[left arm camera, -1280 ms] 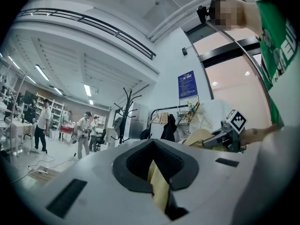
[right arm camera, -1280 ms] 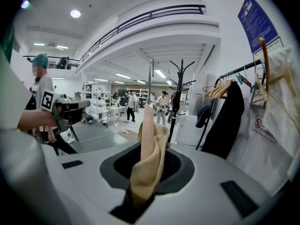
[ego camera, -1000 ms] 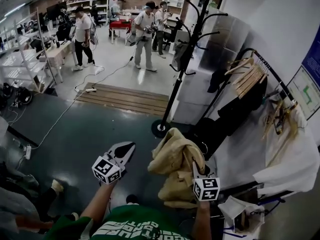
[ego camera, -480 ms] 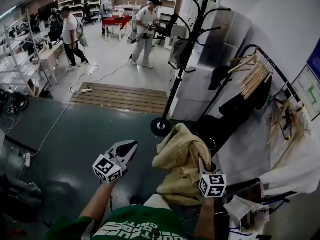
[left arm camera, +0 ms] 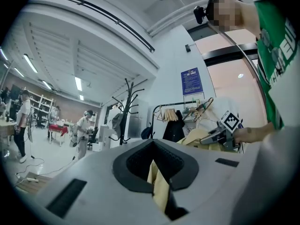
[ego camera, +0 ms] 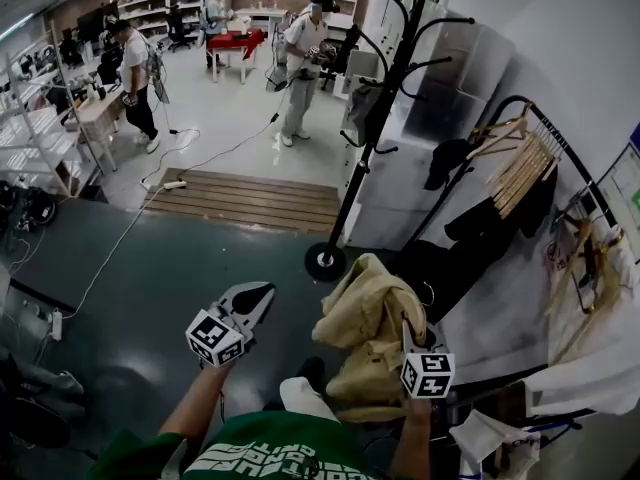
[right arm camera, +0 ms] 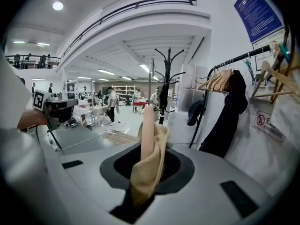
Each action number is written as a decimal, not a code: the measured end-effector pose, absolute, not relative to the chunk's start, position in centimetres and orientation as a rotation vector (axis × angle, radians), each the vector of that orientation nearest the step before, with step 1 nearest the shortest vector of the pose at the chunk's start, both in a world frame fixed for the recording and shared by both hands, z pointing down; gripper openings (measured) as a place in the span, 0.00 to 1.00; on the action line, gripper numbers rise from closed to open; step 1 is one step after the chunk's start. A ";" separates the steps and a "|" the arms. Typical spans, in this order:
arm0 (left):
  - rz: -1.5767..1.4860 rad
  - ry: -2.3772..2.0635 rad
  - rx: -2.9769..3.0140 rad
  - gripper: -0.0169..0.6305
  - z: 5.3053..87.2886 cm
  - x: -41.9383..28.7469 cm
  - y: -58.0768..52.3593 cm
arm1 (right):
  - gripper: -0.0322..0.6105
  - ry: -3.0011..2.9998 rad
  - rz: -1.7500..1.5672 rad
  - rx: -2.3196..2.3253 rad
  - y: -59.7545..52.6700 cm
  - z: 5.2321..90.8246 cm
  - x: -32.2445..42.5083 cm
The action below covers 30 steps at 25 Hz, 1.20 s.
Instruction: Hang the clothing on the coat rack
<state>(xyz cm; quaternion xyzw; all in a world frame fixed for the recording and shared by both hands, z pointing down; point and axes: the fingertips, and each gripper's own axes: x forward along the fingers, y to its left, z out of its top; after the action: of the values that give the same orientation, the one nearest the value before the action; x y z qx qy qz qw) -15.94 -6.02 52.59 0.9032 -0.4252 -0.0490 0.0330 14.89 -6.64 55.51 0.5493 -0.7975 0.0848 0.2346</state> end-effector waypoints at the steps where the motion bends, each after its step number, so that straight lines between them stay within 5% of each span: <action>1: -0.143 -1.310 2.780 0.03 52.6 -16.1 -6.8 | 0.16 -2.185 0.234 1.505 -7.3 55.7 14.9; 30: -0.118 -1.296 2.810 0.03 50.8 -12.6 -26.6 | 0.16 -2.209 0.262 1.505 -26.9 55.1 16.8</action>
<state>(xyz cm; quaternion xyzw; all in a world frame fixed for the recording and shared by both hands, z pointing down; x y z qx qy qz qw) -12.62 -26.61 50.84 0.9073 -0.4182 -0.0382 0.0223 16.81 -26.88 55.10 0.5459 -0.8012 0.0949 0.2260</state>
